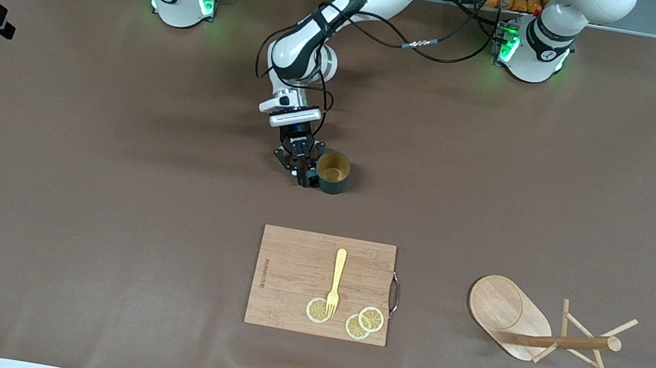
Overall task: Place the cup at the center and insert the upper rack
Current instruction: 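Lower the left gripper and grasp the mug handle, then lift the teal mug by its handle with the left gripper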
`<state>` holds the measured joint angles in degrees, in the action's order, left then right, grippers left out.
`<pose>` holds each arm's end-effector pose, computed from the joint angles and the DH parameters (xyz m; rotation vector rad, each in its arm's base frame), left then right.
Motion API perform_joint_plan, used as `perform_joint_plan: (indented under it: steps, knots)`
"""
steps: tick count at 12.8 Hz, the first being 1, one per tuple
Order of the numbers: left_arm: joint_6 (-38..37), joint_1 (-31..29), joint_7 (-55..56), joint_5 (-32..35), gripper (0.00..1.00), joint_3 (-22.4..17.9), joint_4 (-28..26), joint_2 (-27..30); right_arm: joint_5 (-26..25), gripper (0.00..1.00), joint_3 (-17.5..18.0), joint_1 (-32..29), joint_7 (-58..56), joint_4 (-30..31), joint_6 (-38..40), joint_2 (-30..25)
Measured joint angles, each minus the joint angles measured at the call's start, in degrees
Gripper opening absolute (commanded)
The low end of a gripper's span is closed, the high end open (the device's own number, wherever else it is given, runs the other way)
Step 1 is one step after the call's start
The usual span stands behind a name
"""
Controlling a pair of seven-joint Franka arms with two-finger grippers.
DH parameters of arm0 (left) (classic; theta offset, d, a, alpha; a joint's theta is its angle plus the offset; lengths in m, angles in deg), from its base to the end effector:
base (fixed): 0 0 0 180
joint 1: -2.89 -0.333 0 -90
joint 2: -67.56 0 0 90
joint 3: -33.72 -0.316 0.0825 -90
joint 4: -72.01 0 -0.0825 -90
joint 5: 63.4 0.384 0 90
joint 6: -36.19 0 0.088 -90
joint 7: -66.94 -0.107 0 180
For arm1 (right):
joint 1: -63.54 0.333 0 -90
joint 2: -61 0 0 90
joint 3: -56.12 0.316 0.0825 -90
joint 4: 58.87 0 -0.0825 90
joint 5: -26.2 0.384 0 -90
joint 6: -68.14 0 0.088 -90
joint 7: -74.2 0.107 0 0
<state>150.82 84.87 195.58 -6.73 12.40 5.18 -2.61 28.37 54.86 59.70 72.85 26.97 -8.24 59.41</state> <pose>0.3340 -0.6493 0.0757 -2.3971 -0.4235 -1.6686 0.5184 -0.0417 0.6538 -3.0876 0.0911 0.2088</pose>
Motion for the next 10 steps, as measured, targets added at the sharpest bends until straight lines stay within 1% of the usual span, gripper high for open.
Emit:
perform_joint_plan:
  steps: [1,7,10]
  knots:
    - [0.0,0.0,0.0,0.0,0.00,0.0,0.0,0.0,0.0,1.00,0.0,0.0,0.0,0.0,0.0,0.0]
    - [0.1,0.0,0.0,0.0,0.00,0.0,0.2,0.0,0.0,1.00,0.0,0.0,0.0,0.0,0.0,0.0]
    - [0.2,0.0,-2.1,0.0,0.00,-0.1,1.1,0.3,0.0,1.00,0.0,0.0,0.0,-0.1,0.0,0.0]
